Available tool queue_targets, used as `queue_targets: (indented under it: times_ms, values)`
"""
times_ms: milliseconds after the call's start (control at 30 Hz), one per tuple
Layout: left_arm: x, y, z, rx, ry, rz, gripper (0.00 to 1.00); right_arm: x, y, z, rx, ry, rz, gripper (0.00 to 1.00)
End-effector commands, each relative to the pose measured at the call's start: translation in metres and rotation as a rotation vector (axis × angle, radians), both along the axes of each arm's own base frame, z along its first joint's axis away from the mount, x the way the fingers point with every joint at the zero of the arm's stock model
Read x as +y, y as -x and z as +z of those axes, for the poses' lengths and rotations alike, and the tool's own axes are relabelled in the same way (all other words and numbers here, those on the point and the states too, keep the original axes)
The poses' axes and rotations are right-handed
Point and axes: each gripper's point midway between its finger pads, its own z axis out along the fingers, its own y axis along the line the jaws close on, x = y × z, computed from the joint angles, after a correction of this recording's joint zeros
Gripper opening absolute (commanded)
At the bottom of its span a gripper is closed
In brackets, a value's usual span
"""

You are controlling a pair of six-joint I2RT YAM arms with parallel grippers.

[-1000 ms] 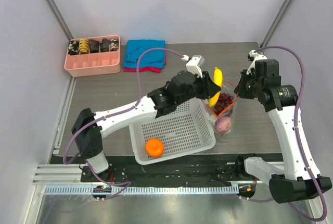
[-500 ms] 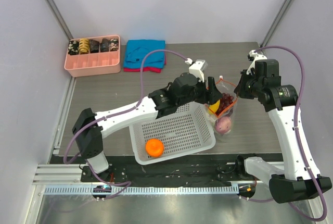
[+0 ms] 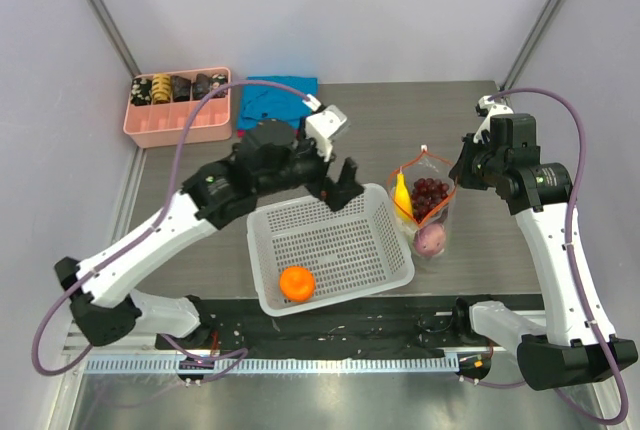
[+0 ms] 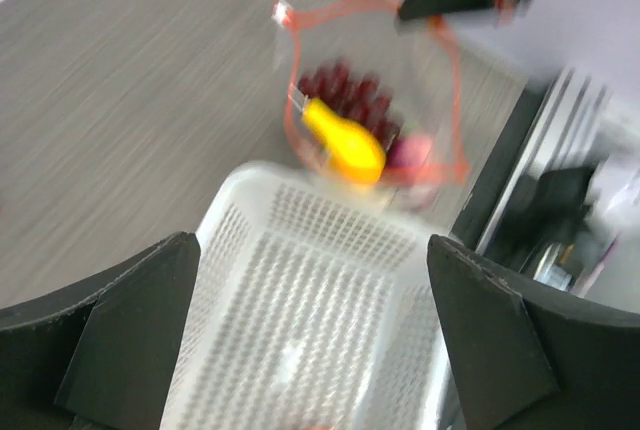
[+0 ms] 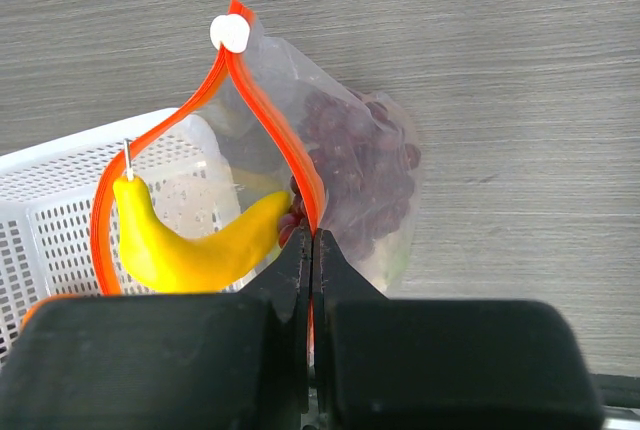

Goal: Place the food in the zip-top bag and seal the zipper
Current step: Adjust the fake fruit in the zipper food storage bag.

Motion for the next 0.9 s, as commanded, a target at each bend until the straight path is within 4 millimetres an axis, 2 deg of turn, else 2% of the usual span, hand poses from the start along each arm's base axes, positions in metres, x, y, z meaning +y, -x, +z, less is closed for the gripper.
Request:
queue_targets:
  times_ms: [0,33,67,133,167,233,267,300,367,433,500,600,733,867]
  values:
    - [0.064,0.046,-0.083,0.016,-0.376,-0.313,1.0,0.006,-0.008,0.02,-0.096,-0.031,0.018,0.01]
    - [0.071,0.051,-0.09,-0.002,-0.418,-0.365,1.0,0.006,-0.008,0.021,-0.1,-0.032,0.019,0.01]
    - [0.074,0.053,-0.094,0.02,-0.431,-0.37,0.95,0.007,-0.008,0.022,-0.103,-0.035,0.021,0.01]
    - [0.067,0.052,-0.089,0.046,-0.385,-0.347,0.89,0.007,-0.008,0.023,-0.112,-0.037,0.019,0.01]
    - [0.061,0.05,-0.087,0.055,-0.361,-0.342,0.83,0.007,-0.008,0.022,-0.108,-0.041,0.013,0.01]
    - [0.042,0.04,-0.07,0.037,-0.271,-0.317,0.77,0.007,-0.009,0.024,-0.112,-0.044,0.011,0.01]
    - [0.03,0.035,-0.072,0.088,-0.245,-0.293,0.71,0.007,-0.009,0.025,-0.115,-0.046,0.01,0.01]
    - [0.022,0.028,-0.058,0.076,-0.21,-0.278,0.67,0.007,-0.009,0.025,-0.114,-0.041,0.009,0.01]
    - [0.004,0.014,-0.047,0.158,-0.124,-0.191,0.56,0.006,-0.008,0.026,-0.119,-0.04,0.009,0.01]
    - [-0.013,-0.008,-0.04,0.2,-0.079,-0.105,0.56,0.006,-0.007,0.025,-0.118,-0.037,0.013,0.01]
    - [-0.032,-0.016,-0.034,0.298,-0.015,-0.062,0.56,0.007,-0.007,0.026,-0.118,-0.042,0.012,0.01]
    - [-0.055,-0.024,-0.028,0.399,0.06,0.02,0.49,0.007,-0.007,0.027,-0.12,-0.048,0.012,0.01]
    - [-0.079,-0.011,-0.028,0.419,0.064,0.064,0.5,0.007,-0.007,0.029,-0.124,-0.043,0.013,0.01]
    - [-0.088,-0.013,-0.048,0.486,0.041,0.113,0.47,0.008,-0.008,0.028,-0.122,-0.047,0.013,0.01]
